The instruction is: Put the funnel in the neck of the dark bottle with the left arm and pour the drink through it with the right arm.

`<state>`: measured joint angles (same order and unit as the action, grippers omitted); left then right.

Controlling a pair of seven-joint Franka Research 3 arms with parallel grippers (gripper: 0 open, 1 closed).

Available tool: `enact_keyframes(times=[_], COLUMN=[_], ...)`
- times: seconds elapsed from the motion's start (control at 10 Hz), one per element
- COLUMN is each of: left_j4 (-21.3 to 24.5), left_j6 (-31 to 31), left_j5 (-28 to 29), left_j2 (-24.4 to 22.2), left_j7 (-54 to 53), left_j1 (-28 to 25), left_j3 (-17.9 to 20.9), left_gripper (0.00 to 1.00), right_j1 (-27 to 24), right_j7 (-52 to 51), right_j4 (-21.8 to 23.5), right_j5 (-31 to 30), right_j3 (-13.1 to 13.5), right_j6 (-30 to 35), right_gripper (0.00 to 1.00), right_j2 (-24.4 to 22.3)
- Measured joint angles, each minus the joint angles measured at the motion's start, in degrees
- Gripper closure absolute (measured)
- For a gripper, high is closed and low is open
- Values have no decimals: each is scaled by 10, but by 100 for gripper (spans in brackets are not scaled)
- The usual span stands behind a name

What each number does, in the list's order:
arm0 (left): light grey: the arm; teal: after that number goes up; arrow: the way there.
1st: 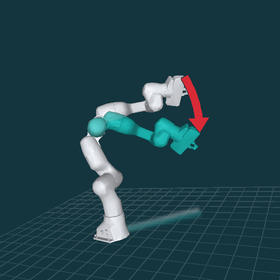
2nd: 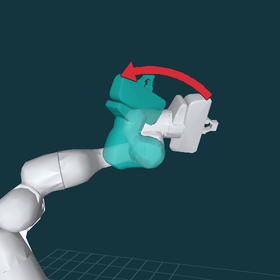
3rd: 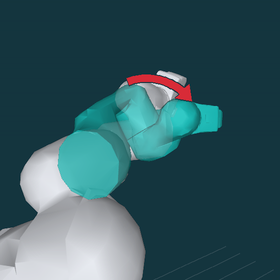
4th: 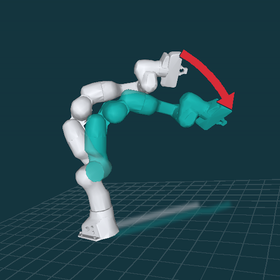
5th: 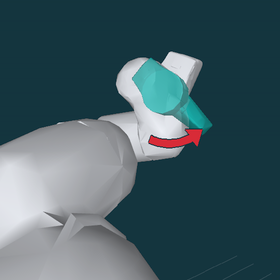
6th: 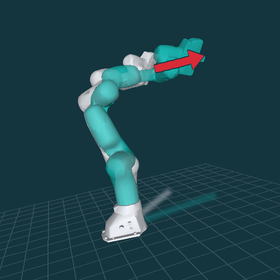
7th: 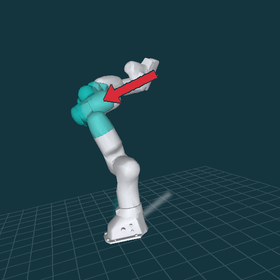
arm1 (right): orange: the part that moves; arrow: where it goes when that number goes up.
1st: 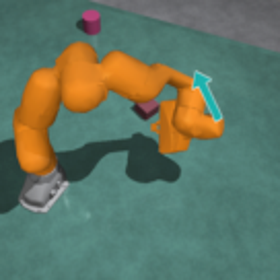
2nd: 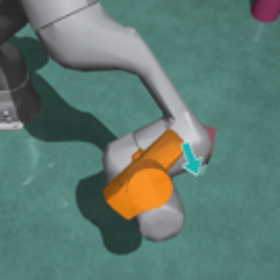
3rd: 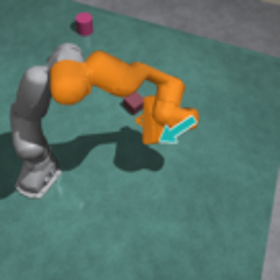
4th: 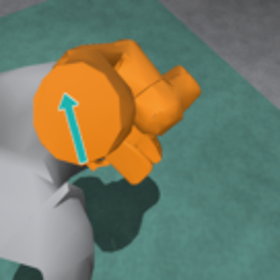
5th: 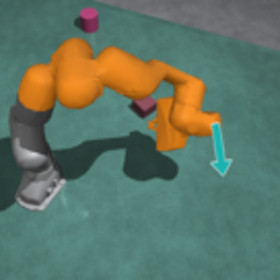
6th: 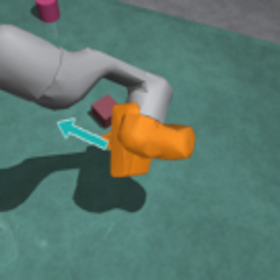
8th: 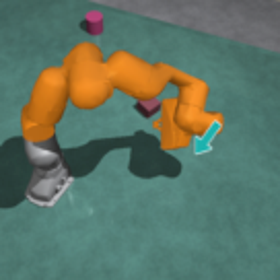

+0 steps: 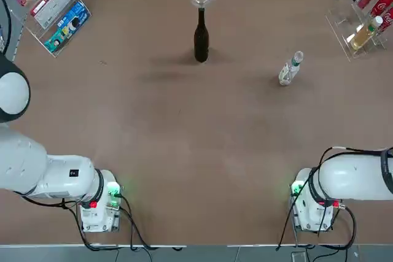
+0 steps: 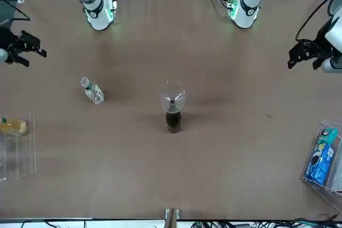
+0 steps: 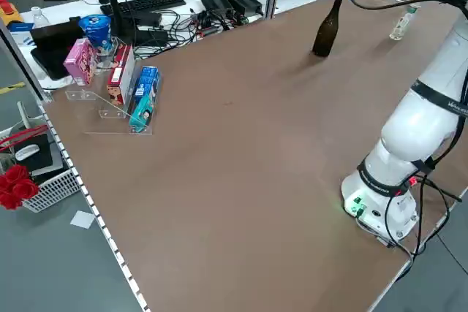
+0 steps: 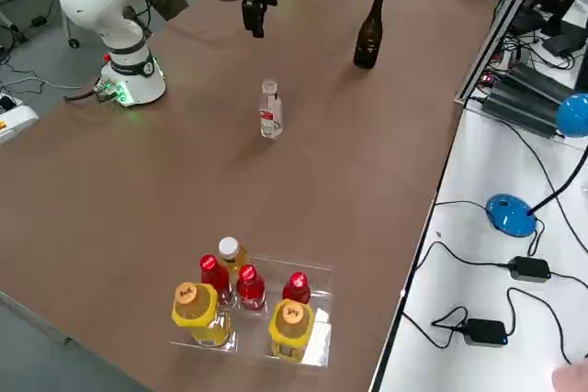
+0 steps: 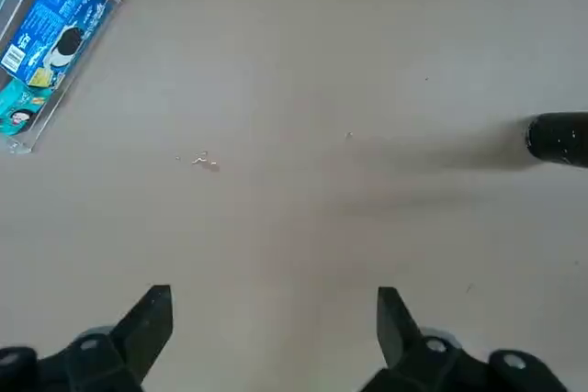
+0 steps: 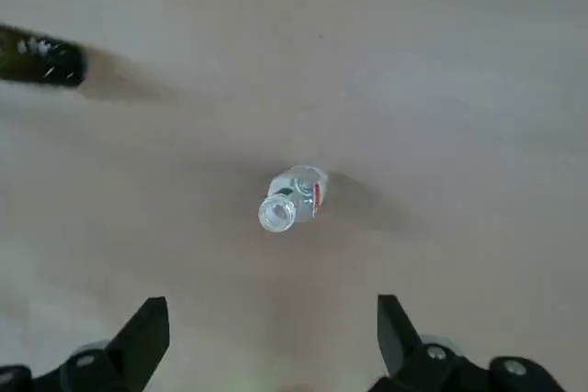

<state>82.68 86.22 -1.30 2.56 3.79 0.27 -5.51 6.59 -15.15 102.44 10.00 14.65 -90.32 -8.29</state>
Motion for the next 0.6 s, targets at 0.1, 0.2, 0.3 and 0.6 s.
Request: enact_keyframes(times=[0.1,0.2,0.3,0.6], left_j4=[0,0,0,0], left_j6=[0,0,0,1], left_j5=[0,0,-1,-1], left_j2=[0,0,0,0], left_j7=[0,0,0,0], left_j1=[0,0,-1,-1], left_j3=[0,0,1,1], left_gripper=[2,2,2,2], right_j1=[0,0,-2,-14], right_j7=[42,75,101,138], right_j4=[-5,-12,-22,-40], right_j5=[-14,-29,-48,-80], right_j3=[-7,-9,-9,-28], right_j6=[0,-1,-1,-1], right_gripper=[0,0,0,0], right_j2=[-6,-9,-10,-11])
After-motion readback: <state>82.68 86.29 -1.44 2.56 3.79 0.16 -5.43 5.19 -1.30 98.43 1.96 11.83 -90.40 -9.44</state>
